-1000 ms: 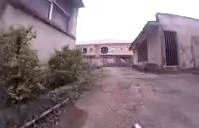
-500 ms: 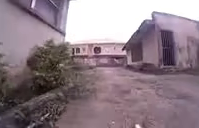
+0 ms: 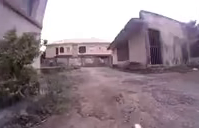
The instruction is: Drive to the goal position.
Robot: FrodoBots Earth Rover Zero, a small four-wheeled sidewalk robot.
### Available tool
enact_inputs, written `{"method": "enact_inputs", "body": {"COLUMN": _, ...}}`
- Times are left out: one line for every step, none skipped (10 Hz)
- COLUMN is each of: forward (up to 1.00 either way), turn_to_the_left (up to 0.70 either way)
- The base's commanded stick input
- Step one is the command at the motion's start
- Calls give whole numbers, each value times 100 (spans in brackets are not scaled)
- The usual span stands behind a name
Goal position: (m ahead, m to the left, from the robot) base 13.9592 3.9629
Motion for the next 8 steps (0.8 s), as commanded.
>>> {"method": "enact_inputs", "body": {"forward": 100, "turn_to_the_left": -27}}
{"method": "enact_inputs", "body": {"forward": 100, "turn_to_the_left": 0}}
{"method": "enact_inputs", "body": {"forward": 100, "turn_to_the_left": 0}}
{"method": "enact_inputs", "body": {"forward": 100, "turn_to_the_left": 0}}
{"method": "enact_inputs", "body": {"forward": 100, "turn_to_the_left": 0}}
{"method": "enact_inputs", "body": {"forward": 100, "turn_to_the_left": 0}}
{"method": "enact_inputs", "body": {"forward": 100, "turn_to_the_left": 0}}
{"method": "enact_inputs", "body": {"forward": 100, "turn_to_the_left": 0}}
